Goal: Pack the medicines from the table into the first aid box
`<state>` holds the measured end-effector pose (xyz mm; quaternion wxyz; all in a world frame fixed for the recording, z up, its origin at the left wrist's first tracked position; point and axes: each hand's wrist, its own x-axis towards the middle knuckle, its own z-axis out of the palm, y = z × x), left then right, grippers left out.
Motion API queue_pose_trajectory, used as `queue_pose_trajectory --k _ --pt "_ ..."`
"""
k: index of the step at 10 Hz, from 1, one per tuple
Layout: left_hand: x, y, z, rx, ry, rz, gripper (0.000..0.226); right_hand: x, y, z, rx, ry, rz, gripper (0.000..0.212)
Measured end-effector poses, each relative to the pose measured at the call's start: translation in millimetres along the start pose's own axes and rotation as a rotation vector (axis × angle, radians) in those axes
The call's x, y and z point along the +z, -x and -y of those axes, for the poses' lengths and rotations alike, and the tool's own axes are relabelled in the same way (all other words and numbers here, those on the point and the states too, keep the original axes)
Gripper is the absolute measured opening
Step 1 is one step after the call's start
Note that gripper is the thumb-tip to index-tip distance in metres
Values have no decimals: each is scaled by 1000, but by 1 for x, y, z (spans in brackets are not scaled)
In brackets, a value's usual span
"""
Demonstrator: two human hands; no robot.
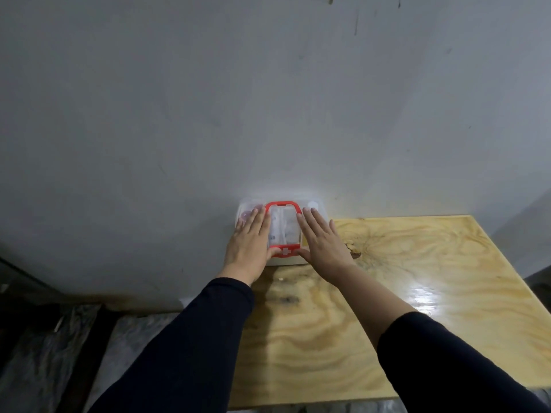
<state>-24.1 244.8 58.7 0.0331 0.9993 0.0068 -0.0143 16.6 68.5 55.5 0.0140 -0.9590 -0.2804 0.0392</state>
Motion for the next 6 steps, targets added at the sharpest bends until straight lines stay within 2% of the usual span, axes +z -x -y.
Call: queue_pose_trajectory --k 2,4,6 --pt "8 -11 4 39 -45 -23 89 6 -10 -5 0 -19 -35 78" --pt "6 -11 4 34 -74 5 87 1 -9 -4 13 -15 1 79" --pt "-21 -3 2 72 55 53 79 -31 -3 -2 -67 -11 88 78"
